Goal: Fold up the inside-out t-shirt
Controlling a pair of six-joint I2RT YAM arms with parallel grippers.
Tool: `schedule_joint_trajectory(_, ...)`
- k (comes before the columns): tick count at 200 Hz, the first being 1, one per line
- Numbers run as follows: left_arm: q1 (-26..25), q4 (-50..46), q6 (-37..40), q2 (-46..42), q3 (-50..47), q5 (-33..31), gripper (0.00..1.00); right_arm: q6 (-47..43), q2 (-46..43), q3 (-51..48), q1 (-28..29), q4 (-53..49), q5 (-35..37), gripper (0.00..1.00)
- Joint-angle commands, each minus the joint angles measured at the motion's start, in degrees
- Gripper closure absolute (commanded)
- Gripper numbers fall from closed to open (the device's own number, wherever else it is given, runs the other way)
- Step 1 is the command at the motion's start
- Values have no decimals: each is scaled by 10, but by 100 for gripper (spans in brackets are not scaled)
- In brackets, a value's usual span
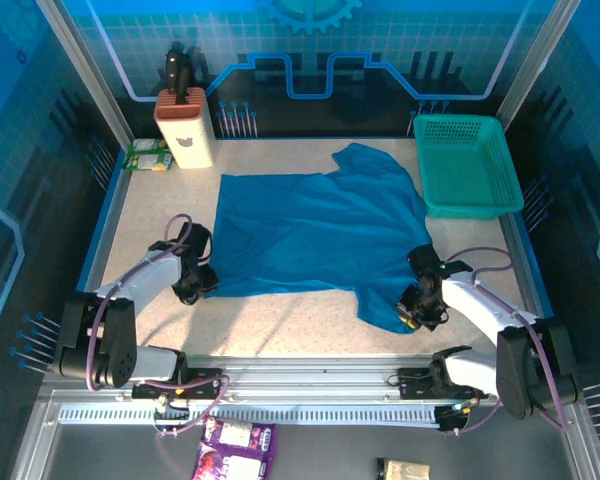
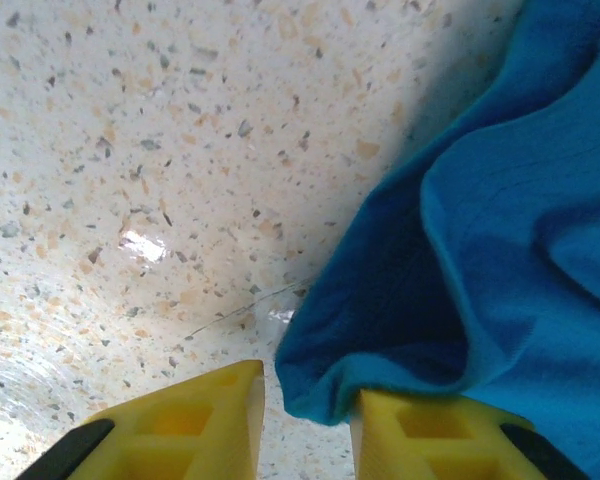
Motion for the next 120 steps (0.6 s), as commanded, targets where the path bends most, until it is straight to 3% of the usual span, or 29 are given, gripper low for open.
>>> schedule_joint_trajectory(1, 7, 14, -14, -2, -16, 21, 71, 19, -14, -6, 3, -6, 5, 98)
schedule_joint_trajectory(59, 8, 39, -18, 43, -29, 28, 72, 9, -11, 3, -5, -8, 1, 100)
schedule_joint_trajectory(91, 10, 42, -21, 29, -32, 28, 93, 7, -15, 11, -8, -13, 3, 100)
schedule_joint_trajectory(120, 25, 16, -8, -29, -5, 29, 100, -27, -53, 50, -15, -41, 17, 100)
